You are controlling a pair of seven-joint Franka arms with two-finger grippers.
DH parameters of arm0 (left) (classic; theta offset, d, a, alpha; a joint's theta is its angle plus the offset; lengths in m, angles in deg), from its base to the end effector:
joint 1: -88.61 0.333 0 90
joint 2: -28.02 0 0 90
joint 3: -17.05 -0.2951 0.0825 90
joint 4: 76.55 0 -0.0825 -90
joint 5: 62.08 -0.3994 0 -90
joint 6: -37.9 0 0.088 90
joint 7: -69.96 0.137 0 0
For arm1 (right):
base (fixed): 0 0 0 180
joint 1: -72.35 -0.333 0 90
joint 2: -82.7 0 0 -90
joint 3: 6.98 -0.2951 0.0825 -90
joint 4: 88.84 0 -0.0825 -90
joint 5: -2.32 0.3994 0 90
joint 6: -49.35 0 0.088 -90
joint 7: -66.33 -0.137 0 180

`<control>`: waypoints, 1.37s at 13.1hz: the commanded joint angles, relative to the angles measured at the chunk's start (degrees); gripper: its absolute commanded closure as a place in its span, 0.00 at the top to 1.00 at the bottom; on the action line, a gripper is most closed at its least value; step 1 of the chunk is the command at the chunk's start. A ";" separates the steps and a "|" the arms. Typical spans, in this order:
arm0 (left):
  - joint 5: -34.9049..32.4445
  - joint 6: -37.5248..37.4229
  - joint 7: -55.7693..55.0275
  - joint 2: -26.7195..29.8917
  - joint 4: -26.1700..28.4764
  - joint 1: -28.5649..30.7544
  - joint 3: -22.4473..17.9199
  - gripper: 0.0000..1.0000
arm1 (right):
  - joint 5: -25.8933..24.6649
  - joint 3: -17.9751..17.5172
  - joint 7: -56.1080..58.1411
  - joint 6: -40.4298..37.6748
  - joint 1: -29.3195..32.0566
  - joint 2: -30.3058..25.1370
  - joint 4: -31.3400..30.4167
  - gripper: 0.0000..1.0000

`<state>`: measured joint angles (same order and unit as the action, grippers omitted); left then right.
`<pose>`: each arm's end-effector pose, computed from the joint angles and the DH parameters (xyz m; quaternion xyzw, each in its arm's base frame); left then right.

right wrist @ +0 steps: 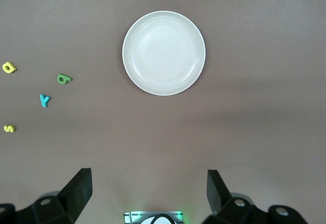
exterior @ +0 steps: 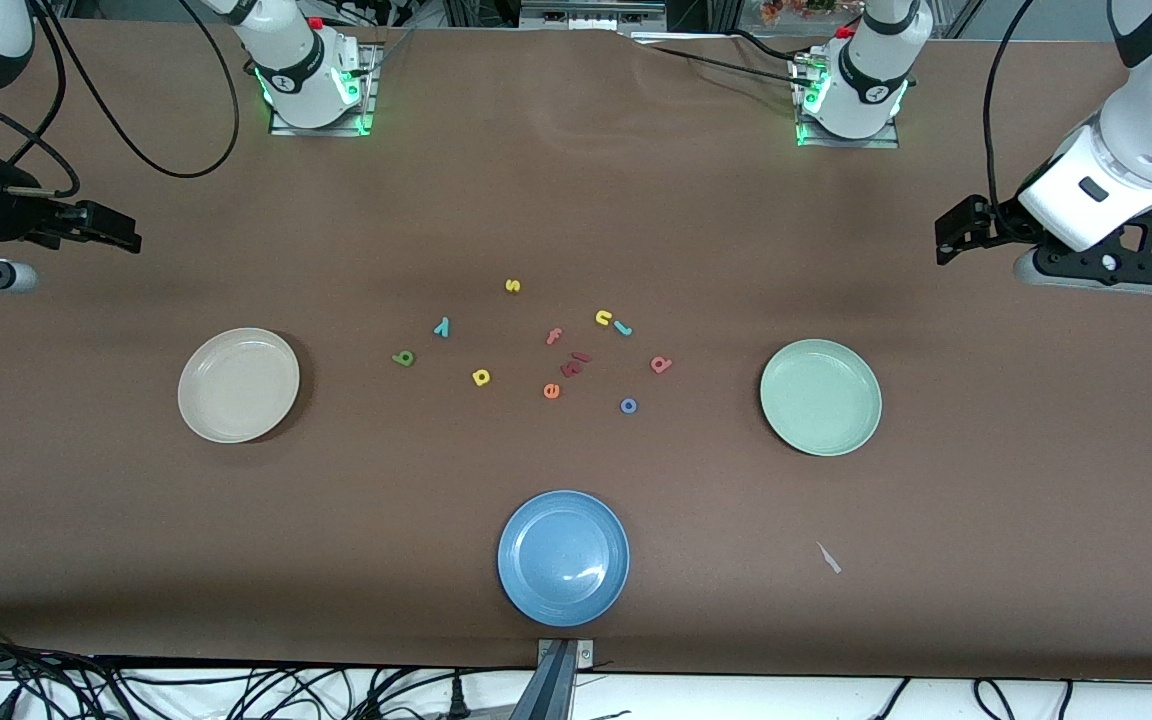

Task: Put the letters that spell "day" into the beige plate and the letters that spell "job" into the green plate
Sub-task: 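Lower the right gripper to cyan y while the left gripper reaches red p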

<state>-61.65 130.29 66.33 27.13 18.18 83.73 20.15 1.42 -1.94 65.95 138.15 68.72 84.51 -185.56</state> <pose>0.5671 -0.0803 0.5280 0.9989 -0.0377 -0.0284 0.0013 0.5623 -0.0155 0.4979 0.9962 -0.0152 -0.0848 0.0085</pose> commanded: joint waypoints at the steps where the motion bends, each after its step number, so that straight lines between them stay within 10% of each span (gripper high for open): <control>1: 0.45 -0.19 1.16 -1.29 0.20 -1.01 -0.30 1.00 | -0.16 -0.29 0.82 -0.29 0.20 -0.23 -0.23 1.00; 8: 0.98 -0.19 2.21 -5.51 0.20 -3.38 1.55 1.00 | 0.01 -1.17 0.03 -3.44 -2.43 2.49 -0.23 1.00; 18: 1.07 14.81 14.23 -29.31 -8.24 -19.19 1.64 1.00 | 0.81 -10.21 -22.55 14.28 -8.06 2.05 -12.17 1.00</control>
<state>-61.35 142.22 74.52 2.38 12.78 65.59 22.49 1.71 -11.00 45.66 148.28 60.31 87.95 -193.71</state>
